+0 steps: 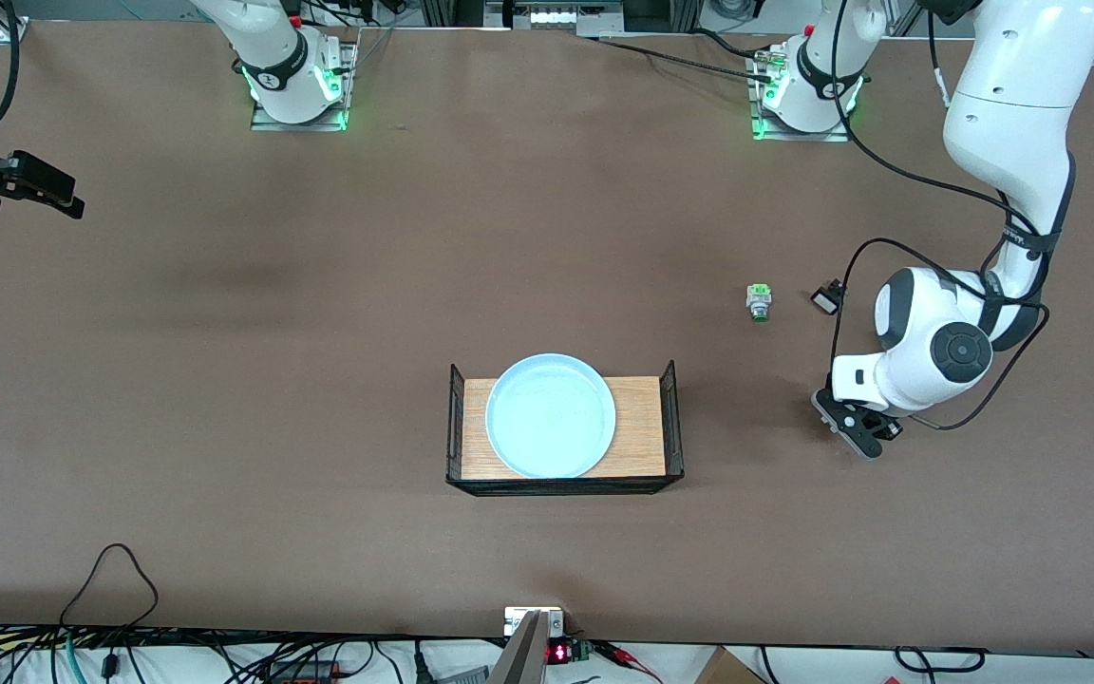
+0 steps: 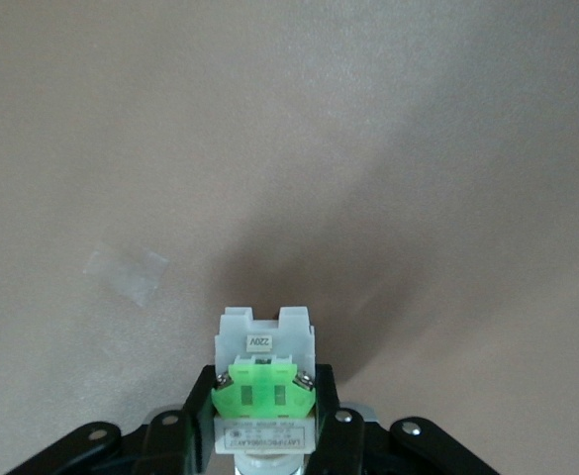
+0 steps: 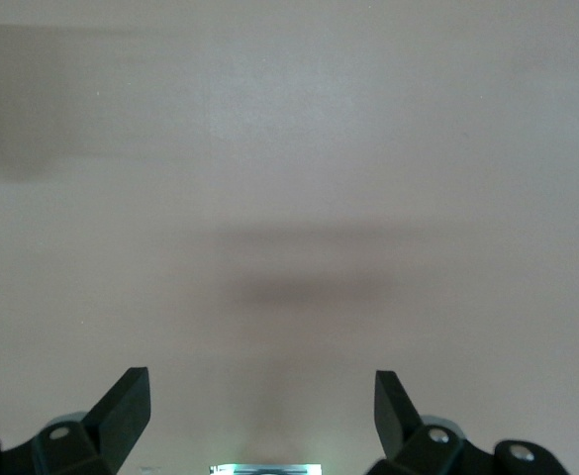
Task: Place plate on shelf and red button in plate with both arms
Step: 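Carry the red button with the left gripper onto the plate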
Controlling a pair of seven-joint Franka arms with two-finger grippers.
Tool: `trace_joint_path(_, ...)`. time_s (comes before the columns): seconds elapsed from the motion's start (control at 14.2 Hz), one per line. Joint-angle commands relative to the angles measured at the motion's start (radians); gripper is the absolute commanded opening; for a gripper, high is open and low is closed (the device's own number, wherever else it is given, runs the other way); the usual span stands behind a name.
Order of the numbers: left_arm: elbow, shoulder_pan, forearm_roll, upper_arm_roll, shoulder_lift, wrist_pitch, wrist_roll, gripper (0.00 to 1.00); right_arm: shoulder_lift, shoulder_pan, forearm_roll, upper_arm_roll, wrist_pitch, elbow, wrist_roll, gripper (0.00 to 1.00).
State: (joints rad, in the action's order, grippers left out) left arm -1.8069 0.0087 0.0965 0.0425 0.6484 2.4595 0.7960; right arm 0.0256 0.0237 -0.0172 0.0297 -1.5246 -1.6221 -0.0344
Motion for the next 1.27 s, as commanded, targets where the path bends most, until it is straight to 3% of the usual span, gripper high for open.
trace_joint_path(0.0,0.017,-0.009,0.017,0.005,-0.079,-0.101,0.011,0.22,-0.003,0.004,-0.001,-0.004,-0.028,0.011,-0.002,1.0)
trace_joint_path(0.21,0.096,-0.01,0.0,0.019,-0.141,-0.331,-0.04,0.22,-0.004,0.004,0.0,-0.004,-0.046,0.005,-0.002,1.0)
trace_joint_path(0.42,0.223,-0.01,0.0,0.12,-0.193,-0.577,-0.211,0.22,-0.001,0.004,0.0,-0.004,-0.051,-0.005,-0.001,1.0)
trace_joint_path(0.7,0.426,-0.027,0.006,0.318,-0.197,-0.838,-0.58,0.22,0.0,0.004,0.0,-0.004,-0.051,-0.013,-0.001,1.0)
trace_joint_path(0.99,0.495,-0.038,0.0,0.47,-0.184,-0.796,-0.867,0.23,0.0,0.004,0.0,-0.004,-0.051,-0.013,-0.001,1.0)
trace_joint_path(1.2,0.564,-0.114,0.006,0.47,-0.119,-0.647,-0.94,0.23,-0.001,0.007,0.0,-0.002,-0.052,-0.012,-0.001,1.0)
